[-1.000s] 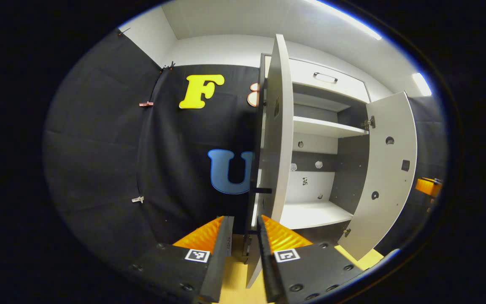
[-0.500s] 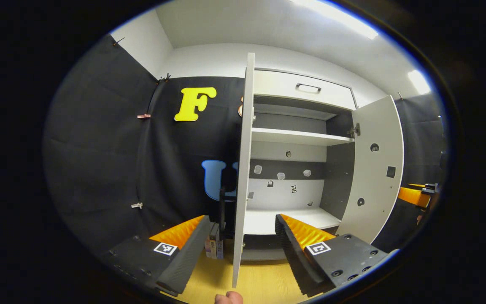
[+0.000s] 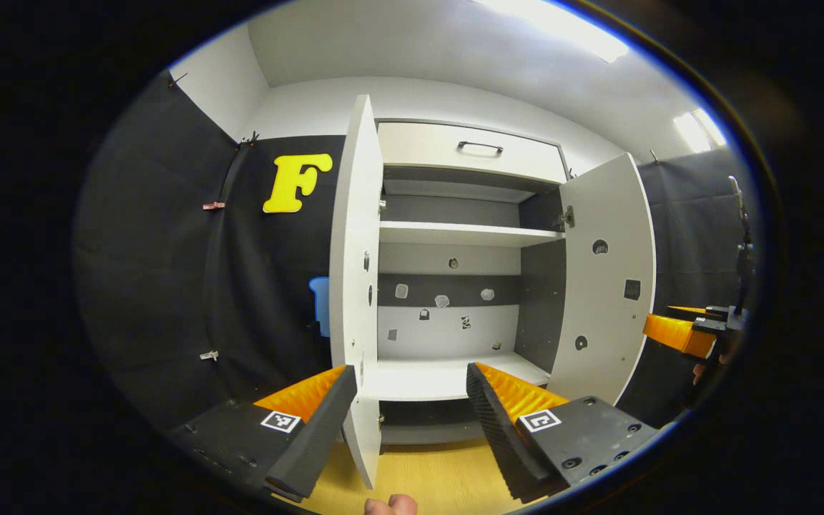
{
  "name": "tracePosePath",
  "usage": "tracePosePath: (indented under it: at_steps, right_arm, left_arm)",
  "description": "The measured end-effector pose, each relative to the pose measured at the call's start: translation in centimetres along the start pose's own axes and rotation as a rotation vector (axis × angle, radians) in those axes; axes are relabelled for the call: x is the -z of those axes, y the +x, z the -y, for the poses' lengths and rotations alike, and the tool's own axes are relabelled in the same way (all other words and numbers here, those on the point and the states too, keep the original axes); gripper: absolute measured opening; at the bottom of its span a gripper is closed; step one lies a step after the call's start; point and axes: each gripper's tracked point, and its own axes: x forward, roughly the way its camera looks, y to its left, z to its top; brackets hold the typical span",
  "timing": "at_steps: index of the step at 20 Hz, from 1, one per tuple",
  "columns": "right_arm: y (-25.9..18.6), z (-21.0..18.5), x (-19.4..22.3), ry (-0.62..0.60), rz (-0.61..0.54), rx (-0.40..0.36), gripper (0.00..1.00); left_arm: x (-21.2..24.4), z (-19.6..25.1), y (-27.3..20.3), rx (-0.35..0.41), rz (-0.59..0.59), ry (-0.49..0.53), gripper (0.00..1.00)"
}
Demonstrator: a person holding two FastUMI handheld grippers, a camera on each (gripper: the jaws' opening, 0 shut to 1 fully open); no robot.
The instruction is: Open the right door of the double-door shoe cabinet with the right hand, and open the left door with the left hand.
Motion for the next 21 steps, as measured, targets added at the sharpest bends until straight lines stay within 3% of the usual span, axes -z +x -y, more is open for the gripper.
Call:
tracePosePath:
  at_steps: [7,8,9,19,20,21]
  right_arm:
    - [0.5,0.1,0.9,0.000,-0.029,-0.005,0.96]
    - [0.6,0.1,0.9,0.002,-0.029,-0.005,0.93]
    - [0.7,0.0,0.9,0.003,-0.028,-0.006,0.96]
    - [0.9,0.1,0.9,0.012,-0.028,-0.007,0.96]
    - [0.9,0.2,0.9,0.014,-0.029,-0.005,0.93]
    - [0.8,0.2,0.9,0.017,-0.029,-0.005,0.96]
  left_arm:
    - [0.5,0.3,0.7,-0.002,-0.014,-0.015,0.98]
    - [0.4,0.2,0.7,-0.006,-0.013,-0.009,0.95]
    - [0.3,0.2,0.8,-0.007,-0.011,-0.005,0.95]
    - [1.1,0.5,1.3,0.001,-0.033,-0.007,0.95]
    - [1.1,0.6,1.3,0.002,-0.032,-0.005,0.95]
    - [1.0,0.6,1.3,0.002,-0.031,-0.003,0.95]
